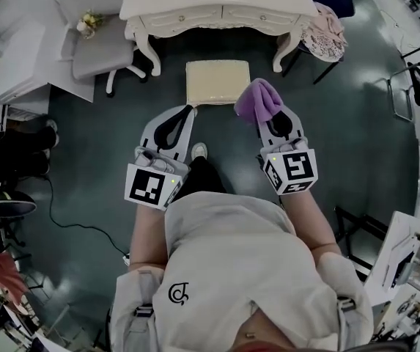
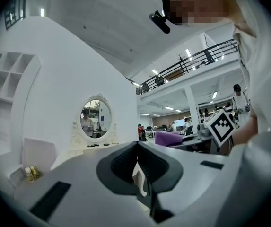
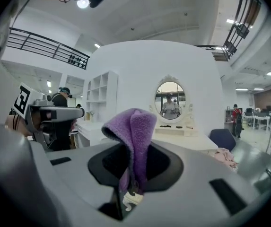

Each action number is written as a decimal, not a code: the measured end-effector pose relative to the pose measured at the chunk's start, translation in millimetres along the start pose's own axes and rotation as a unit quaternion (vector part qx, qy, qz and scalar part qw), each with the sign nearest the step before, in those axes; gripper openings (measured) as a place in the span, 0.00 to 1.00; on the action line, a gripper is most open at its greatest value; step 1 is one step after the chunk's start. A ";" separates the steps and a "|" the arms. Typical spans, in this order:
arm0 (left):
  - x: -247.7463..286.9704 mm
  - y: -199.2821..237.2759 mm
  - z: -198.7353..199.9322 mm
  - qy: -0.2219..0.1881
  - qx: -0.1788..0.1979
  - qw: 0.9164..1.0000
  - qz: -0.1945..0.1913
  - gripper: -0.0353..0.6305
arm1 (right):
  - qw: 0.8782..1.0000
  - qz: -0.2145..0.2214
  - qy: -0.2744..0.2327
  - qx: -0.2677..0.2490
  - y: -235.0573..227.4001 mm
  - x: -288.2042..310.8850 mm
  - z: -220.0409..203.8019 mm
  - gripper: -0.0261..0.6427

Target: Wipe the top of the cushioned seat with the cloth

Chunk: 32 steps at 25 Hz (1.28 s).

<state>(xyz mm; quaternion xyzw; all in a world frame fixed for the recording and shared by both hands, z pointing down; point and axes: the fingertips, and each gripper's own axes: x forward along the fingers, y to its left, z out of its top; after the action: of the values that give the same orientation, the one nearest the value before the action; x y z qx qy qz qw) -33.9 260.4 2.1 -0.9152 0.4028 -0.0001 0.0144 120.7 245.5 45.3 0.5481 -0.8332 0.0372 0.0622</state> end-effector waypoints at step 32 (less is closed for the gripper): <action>161.1 241.8 -274.0 0.090 -0.149 0.985 -0.005 0.07 | 0.980 0.064 0.178 0.059 -22.4 367.4 -260.4 0.15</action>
<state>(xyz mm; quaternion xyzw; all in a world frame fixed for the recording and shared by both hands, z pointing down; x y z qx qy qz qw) -106.6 -28.8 267.8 -0.9052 0.3938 -0.0222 -0.1585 13.9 -63.3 355.9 0.4808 -0.8387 0.1869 0.1744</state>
